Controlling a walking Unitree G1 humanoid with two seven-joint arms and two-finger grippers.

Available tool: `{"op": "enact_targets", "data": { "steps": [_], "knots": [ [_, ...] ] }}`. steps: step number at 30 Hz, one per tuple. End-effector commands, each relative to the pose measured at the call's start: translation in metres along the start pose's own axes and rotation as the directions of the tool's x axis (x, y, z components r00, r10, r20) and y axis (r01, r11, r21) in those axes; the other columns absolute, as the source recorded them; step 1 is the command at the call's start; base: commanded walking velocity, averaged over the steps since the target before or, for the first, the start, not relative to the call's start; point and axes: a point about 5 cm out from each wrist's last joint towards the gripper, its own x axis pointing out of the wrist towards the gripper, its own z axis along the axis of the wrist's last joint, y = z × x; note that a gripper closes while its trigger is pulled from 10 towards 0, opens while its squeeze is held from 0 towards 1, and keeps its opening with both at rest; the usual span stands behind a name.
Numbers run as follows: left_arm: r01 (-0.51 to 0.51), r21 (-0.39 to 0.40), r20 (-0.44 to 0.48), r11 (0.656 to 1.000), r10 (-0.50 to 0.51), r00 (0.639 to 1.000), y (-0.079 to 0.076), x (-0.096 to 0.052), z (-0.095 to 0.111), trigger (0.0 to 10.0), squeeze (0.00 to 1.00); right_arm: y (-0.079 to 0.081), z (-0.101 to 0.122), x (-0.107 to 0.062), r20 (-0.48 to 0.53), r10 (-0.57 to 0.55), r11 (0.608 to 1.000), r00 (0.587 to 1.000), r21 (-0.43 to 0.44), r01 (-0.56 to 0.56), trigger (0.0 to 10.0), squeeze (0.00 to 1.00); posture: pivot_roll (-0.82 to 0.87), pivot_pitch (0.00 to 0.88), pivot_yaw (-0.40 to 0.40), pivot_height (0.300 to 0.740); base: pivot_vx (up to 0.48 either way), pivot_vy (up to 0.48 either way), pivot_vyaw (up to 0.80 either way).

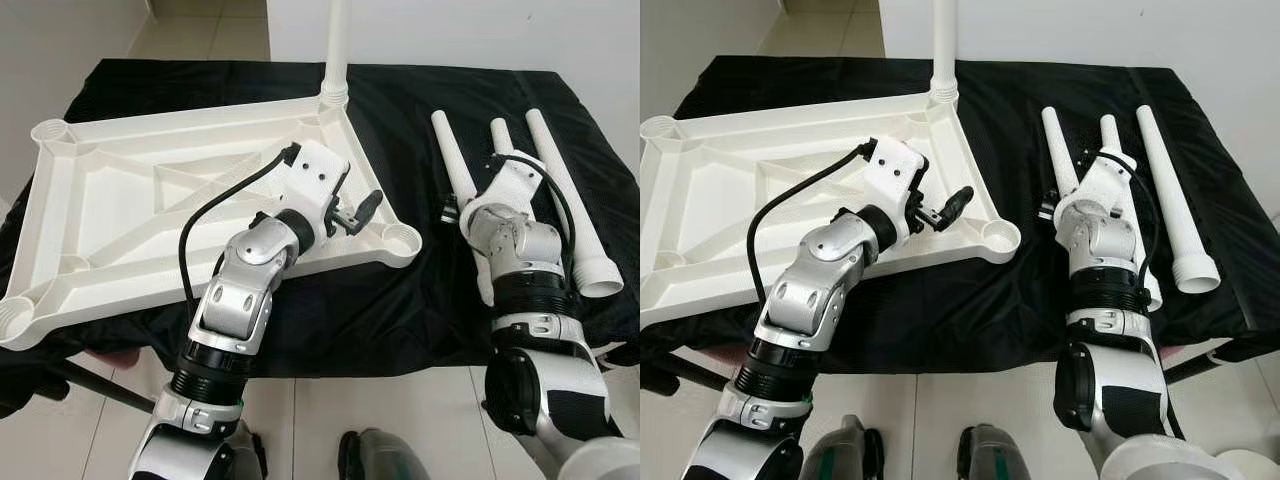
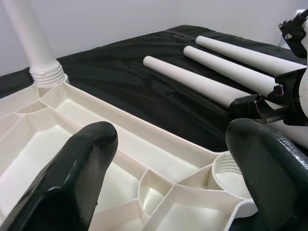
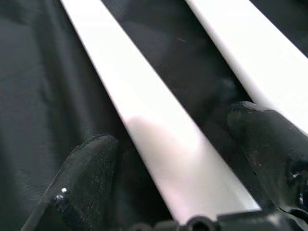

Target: Building children table

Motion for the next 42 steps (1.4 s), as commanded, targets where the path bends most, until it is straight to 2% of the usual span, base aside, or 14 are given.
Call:
{"op": "enact_targets", "data": {
  "steps": [1,4,9,13,16,17,18,28,34,35,36,37,38,42],
  "knots": [
    [0.004,0.001,-0.011,1.000,-0.004,1.000,-0.002,-0.001,-0.002,10.0,0.00,0.001,-0.005,0.001,-0.033,-0.005,1.000,0.999,-0.002,0.005,10.0,0.00,-0.15,0.081,-0.032,0.740,0.000,0.000,0.00],
    [0.002,-0.007,-0.008,1.000,-0.002,1.000,-0.003,0.000,-0.001,10.0,0.00,0.002,-0.016,0.003,-0.118,0.024,1.000,0.993,-0.017,-0.026,10.0,0.00,-0.15,0.089,-0.031,0.740,0.000,0.000,0.00],
    [0.003,-0.009,-0.006,1.000,-0.003,1.000,-0.004,0.000,0.000,10.0,0.00,0.005,-0.025,0.003,-0.173,0.054,0.998,0.983,-0.026,-0.060,10.0,0.00,-0.15,0.094,-0.031,0.740,0.000,0.000,0.00],
    [0.004,-0.006,-0.004,1.000,-0.004,1.000,-0.004,0.001,0.001,10.0,0.00,0.011,-0.038,0.001,-0.272,0.123,0.992,0.955,0.009,-0.125,10.0,0.00,-0.15,0.105,-0.034,0.740,0.000,0.000,0.00],
    [0.003,-0.005,-0.003,1.000,-0.003,1.000,-0.004,0.001,0.001,10.0,0.00,0.011,-0.039,0.001,-0.289,0.135,0.991,0.948,0.020,-0.136,10.0,0.00,-0.15,0.105,-0.034,0.740,0.000,0.000,0.00],
    [-0.001,-0.006,0.000,1.000,0.001,1.000,-0.003,0.002,0.002,10.0,0.00,0.013,-0.041,0.000,-0.298,0.151,0.988,0.942,0.019,-0.152,1.3,0.00,-0.15,0.105,-0.034,0.740,0.000,0.000,0.00],
    [-0.007,-0.006,0.004,1.000,0.007,1.000,-0.002,0.002,0.004,10.0,0.00,0.015,-0.042,-0.001,-0.316,0.171,0.985,0.933,0.033,-0.169,0.0,0.00,-0.15,0.106,-0.033,0.740,0.000,0.000,0.00],
    [-0.038,-0.025,0.030,0.999,0.039,0.999,0.003,0.008,0.014,10.0,0.00,0.021,-0.038,-0.003,-0.319,0.238,0.971,0.917,0.082,-0.224,0.0,0.00,-0.14,0.105,-0.029,0.740,0.000,0.000,0.00],
    [-0.042,-0.023,0.062,0.999,0.043,0.997,0.006,0.013,0.023,10.0,0.00,0.025,-0.026,-0.004,-0.272,0.260,0.964,0.926,0.133,-0.232,0.0,0.00,-0.14,0.095,-0.021,0.740,0.000,0.000,0.00],
    [-0.042,-0.022,0.072,0.999,0.043,0.996,0.006,0.015,0.027,10.0,0.00,0.028,-0.015,-0.005,-0.203,0.300,0.949,0.932,0.160,-0.271,0.0,0.00,-0.14,0.093,-0.020,0.740,0.000,0.000,0.00],
    [-0.041,-0.023,0.081,0.999,0.043,0.996,0.006,0.016,0.029,10.0,0.00,0.030,-0.002,-0.008,-0.105,0.329,0.935,0.939,0.174,-0.308,7.1,0.00,-0.14,0.092,-0.018,0.740,0.000,0.000,0.00],
    [-0.040,-0.029,0.088,0.999,0.043,0.995,0.007,0.017,0.032,10.0,0.00,0.032,0.012,-0.012,0.006,0.380,0.909,0.925,0.184,-0.375,10.0,0.00,-0.14,0.091,-0.018,0.740,0.000,0.000,0.00],
    [-0.039,-0.036,0.092,0.999,0.042,0.995,0.008,0.018,0.034,10.0,0.00,0.033,0.021,-0.016,0.079,0.417,0.885,0.905,0.193,-0.425,10.0,0.00,-0.14,0.091,-0.017,0.740,0.000,0.000,0.00],
    [-0.038,-0.045,0.095,0.998,0.042,0.995,0.009,0.019,0.035,10.0,0.00,0.034,0.026,-0.019,0.111,0.445,0.862,0.889,0.216,-0.459,10.0,0.00,-0.14,0.090,-0.018,0.740,0.000,0.000,0.00]
  ]
}}
